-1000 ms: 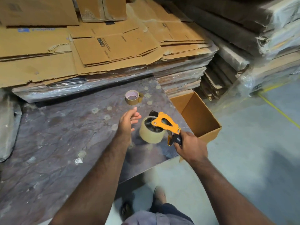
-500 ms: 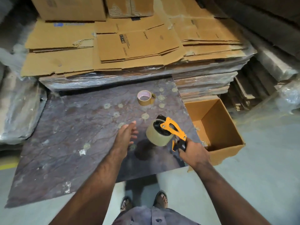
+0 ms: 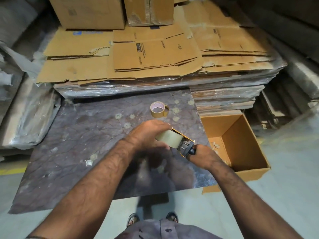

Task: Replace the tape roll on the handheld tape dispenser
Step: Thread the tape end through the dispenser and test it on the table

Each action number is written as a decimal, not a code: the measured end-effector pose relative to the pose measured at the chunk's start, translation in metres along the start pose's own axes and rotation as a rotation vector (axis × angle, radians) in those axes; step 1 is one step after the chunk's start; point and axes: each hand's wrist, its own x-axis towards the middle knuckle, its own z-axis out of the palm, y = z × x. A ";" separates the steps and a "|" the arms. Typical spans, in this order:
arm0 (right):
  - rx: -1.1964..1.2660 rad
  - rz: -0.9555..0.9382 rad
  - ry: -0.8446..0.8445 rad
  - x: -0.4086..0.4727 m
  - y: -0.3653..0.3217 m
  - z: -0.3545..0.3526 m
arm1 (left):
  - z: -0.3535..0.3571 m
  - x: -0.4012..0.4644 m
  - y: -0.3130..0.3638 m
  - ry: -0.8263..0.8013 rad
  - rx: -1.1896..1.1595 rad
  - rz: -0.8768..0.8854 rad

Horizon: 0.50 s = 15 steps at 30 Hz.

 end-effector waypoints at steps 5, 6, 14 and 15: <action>0.205 0.024 -0.035 -0.002 -0.003 0.002 | 0.007 0.000 -0.005 0.027 -0.123 -0.104; 0.315 0.033 -0.067 -0.003 -0.006 0.004 | 0.008 -0.003 -0.005 0.074 -0.227 -0.244; 1.228 0.157 -0.385 -0.007 -0.052 0.012 | 0.045 -0.056 0.004 -0.015 -1.418 -1.256; 1.316 0.170 -0.444 -0.008 -0.059 0.013 | 0.054 -0.057 0.004 -0.034 -1.494 -1.269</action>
